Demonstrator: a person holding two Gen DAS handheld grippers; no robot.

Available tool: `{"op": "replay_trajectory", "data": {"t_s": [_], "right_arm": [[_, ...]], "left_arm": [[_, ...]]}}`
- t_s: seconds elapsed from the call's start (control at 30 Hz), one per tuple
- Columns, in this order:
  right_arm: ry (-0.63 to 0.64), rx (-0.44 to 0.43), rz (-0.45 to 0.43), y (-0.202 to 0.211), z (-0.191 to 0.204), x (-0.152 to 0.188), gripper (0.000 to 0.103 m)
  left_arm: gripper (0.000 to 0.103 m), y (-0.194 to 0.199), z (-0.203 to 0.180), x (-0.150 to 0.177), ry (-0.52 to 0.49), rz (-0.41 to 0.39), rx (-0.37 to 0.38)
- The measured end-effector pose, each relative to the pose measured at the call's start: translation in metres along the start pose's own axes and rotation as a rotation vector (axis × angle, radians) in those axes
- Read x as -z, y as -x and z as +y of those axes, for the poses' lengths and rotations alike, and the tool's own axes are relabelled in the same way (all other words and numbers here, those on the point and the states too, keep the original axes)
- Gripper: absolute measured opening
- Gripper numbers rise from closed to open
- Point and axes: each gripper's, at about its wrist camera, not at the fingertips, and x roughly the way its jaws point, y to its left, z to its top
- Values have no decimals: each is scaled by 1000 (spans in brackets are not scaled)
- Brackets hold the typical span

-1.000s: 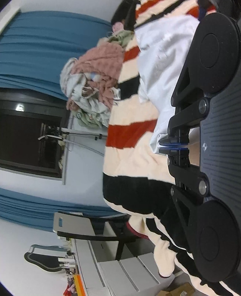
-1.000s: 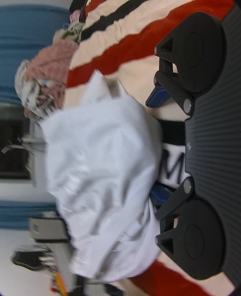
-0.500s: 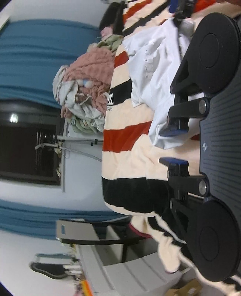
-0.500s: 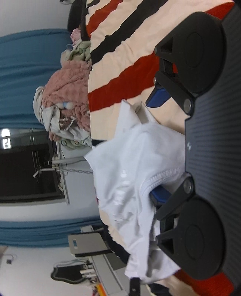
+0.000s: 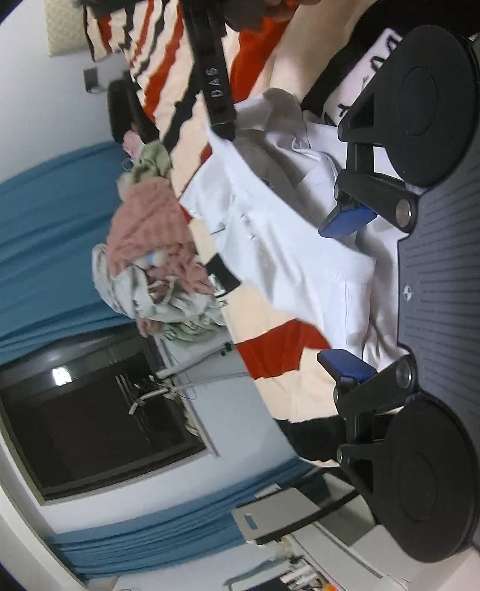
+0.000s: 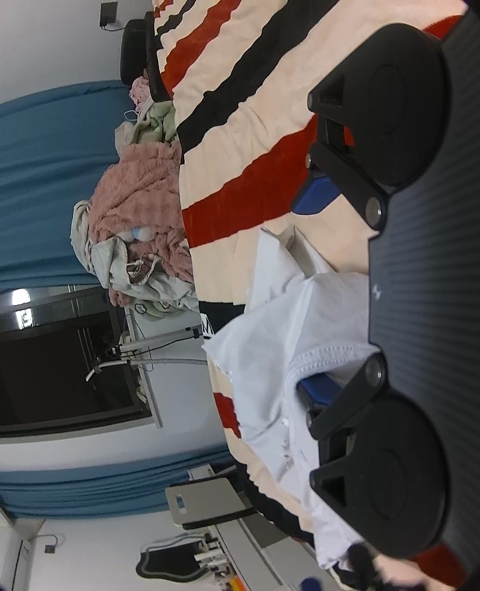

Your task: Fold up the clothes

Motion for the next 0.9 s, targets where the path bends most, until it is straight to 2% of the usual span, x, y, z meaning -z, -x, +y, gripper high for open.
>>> {"op": "replay_trajectory", "data": {"t_s": [0.07,0.23,0.27,0.3,0.37,0.4,0.5,0.57,0.7,0.9], "right_arm": [[-17,2,3,-1,-3,0,91],[-57,-3,4,0,-8,-2,91],[-73,-4,4,0,-10,-3,91],[-95,-6,4,0,-13,-4,91],[-153,-13,10,1,-19,-5,91],[-184,-15,14,1,-23,-6,91],[-246,-14,27,1,-33,-7,91],[-257,-14,35,1,-35,-7,91],[-238,-23,57,-1,-30,-8,91],[-203,5,122,1,-32,-11,91]], "left_arm": [[75,-7,-18,1,-46,-22,-25],[76,-24,-62,5,-161,-77,-87],[76,-27,-70,6,-187,-91,-120],[76,-31,-74,7,-209,-108,-184],[76,-33,-68,5,-152,-135,-273],[77,-32,-58,2,-79,-143,-292],[80,-24,-19,-6,184,-160,-306],[82,-18,-2,-8,275,-188,-325],[82,0,12,-12,351,-263,-345],[83,24,3,-15,333,-310,-327]]}}
